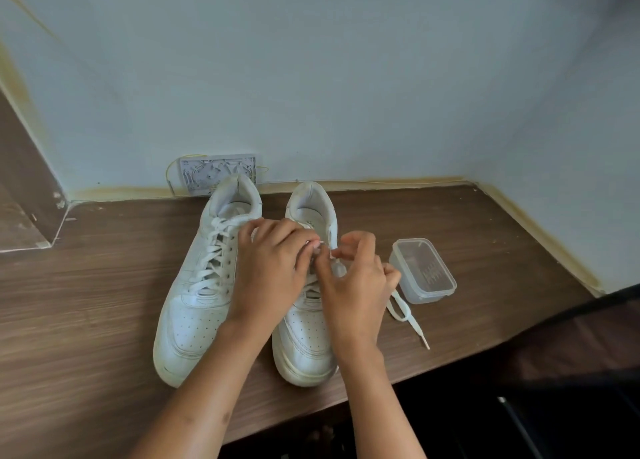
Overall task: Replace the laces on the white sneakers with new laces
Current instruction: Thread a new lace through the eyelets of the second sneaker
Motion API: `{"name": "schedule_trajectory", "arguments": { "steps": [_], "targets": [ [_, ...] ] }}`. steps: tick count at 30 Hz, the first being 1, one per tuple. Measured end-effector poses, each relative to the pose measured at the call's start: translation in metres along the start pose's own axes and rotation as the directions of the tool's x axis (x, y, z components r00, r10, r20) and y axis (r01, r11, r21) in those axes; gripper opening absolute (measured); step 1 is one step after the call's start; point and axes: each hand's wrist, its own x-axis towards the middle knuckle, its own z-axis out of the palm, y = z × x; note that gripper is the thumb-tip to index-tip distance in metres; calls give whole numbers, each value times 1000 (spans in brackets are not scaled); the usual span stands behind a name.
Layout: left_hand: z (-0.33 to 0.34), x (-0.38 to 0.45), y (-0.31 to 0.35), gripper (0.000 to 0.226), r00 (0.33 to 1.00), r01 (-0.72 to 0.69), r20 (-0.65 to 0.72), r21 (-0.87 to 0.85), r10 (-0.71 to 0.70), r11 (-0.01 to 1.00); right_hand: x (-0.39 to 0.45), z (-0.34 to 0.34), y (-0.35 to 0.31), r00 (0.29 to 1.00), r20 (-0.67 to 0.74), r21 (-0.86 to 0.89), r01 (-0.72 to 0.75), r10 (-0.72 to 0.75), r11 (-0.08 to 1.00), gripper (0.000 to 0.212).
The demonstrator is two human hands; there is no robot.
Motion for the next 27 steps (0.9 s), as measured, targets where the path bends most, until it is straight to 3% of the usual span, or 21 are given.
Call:
{"name": "schedule_trajectory", "arguments": {
  "steps": [5,12,15,20,24,27],
  "targets": [
    [8,0,6,20,999,30,18,3,-30,1000,-2,-1,2,994,53,237,-110,100,965,33],
    [11,3,11,9,968,250,-12,-11,-250,968,3,-8,8,976,118,409,-217,185,886,5],
    [12,4,11,10,970,243,10,4,-243,970,6,-11,10,970,176,392,-224,166,892,14],
    [11,5,4,2,972,233,53,-71,-229,970,13,-8,18,965,219,359,-216,143,908,10],
    [3,6,-2,25,977,176,134,-86,-164,981,17,-2,28,964,264,242,-93,26,966,14],
    [-5,7,-11,31,983,113,159,-115,-94,987,25,-11,33,976,219,203,-41,-4,978,10]
  ]
}}
